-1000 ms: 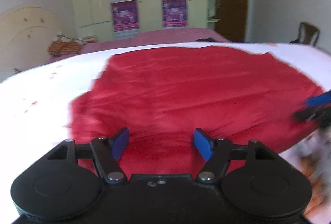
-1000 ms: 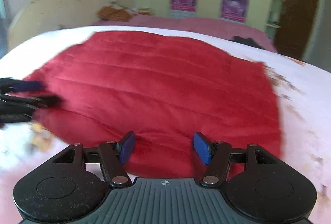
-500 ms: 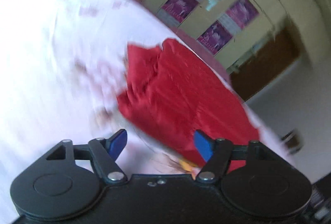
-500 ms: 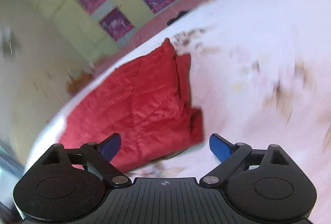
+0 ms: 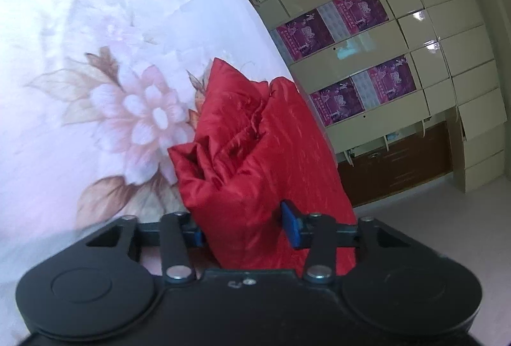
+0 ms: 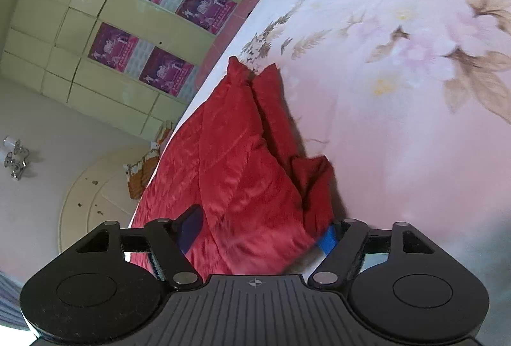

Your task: Fold large clothes

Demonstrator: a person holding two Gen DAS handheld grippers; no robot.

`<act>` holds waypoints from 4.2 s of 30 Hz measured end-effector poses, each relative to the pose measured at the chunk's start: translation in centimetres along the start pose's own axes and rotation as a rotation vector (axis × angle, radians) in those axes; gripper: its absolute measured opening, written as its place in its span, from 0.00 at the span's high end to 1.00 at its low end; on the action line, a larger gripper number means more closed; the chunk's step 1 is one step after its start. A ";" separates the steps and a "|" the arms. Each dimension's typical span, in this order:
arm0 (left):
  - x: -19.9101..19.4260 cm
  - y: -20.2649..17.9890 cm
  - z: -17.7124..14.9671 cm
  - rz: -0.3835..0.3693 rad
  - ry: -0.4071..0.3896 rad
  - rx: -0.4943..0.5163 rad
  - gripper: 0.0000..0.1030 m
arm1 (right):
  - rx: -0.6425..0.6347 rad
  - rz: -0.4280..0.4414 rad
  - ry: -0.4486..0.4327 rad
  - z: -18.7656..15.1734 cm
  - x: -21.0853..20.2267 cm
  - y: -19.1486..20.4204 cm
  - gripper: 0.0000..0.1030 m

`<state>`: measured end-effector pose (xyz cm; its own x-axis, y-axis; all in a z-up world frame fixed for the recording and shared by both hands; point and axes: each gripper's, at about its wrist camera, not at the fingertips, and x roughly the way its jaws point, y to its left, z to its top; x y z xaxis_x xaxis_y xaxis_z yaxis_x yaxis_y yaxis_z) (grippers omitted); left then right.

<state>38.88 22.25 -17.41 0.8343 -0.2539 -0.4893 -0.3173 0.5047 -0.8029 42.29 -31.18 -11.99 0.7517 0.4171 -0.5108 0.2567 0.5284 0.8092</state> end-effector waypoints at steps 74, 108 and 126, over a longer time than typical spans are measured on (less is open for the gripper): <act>-17.3 4.3 -12.4 0.011 0.049 0.135 0.75 | -0.225 -0.135 0.076 -8.6 -20.5 -4.8 0.83; -17.7 -4.2 -12.1 0.130 0.010 0.417 0.78 | -0.588 -0.055 0.317 -16.0 -10.8 3.6 0.99; -16.3 -19.4 -22.9 -0.021 0.039 0.814 0.78 | -0.425 0.071 0.473 -13.8 -8.5 -1.9 1.00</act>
<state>21.08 -2.31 -1.61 0.8157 -0.2904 -0.5004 0.1375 0.9374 -0.3199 27.03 -25.51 -13.23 0.3839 0.6920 -0.6114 -0.1205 0.6940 0.7098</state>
